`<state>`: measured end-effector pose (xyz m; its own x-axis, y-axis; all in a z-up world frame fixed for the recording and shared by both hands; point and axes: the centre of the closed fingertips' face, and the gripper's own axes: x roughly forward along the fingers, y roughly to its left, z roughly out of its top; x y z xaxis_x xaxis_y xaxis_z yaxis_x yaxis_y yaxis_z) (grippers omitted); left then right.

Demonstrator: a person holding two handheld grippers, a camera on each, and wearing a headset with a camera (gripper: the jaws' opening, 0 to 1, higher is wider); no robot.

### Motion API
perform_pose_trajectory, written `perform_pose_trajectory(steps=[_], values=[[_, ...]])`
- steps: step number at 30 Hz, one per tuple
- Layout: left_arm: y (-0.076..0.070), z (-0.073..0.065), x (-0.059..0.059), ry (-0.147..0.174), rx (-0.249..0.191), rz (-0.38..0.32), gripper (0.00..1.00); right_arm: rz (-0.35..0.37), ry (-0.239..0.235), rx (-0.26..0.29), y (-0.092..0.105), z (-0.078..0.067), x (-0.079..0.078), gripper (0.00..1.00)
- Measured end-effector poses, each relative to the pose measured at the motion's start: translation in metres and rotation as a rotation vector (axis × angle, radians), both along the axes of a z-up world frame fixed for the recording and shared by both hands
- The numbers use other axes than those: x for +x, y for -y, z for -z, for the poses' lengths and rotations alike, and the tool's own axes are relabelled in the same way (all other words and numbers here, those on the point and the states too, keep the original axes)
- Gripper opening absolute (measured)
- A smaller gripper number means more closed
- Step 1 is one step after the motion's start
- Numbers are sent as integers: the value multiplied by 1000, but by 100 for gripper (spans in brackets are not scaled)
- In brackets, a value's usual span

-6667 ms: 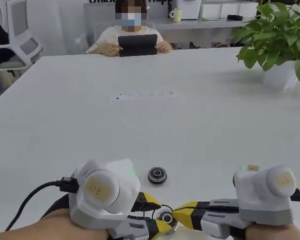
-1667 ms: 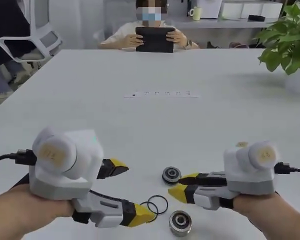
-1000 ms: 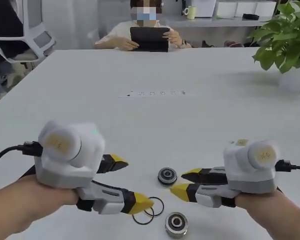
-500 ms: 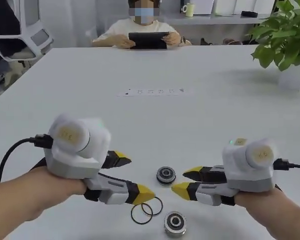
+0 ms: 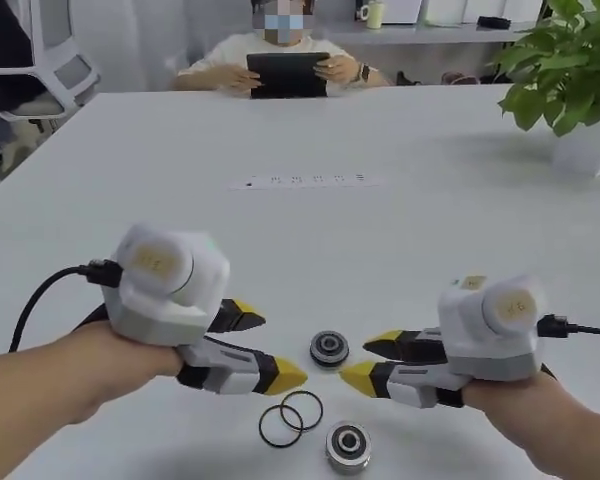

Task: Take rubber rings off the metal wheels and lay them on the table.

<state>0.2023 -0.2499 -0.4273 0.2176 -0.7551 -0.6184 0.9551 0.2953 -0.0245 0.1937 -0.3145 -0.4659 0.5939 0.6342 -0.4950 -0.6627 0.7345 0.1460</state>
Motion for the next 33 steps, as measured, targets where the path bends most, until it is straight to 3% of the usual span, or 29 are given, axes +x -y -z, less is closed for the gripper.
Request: perform_pose_trajectory(steps=[17,33], values=[[15,8,12,-13,-8,-10,39,0,4,5,-1,1,2,30],[32,16,9,-20,0,20,32,-7,-2,7,-1,2,1,30]])
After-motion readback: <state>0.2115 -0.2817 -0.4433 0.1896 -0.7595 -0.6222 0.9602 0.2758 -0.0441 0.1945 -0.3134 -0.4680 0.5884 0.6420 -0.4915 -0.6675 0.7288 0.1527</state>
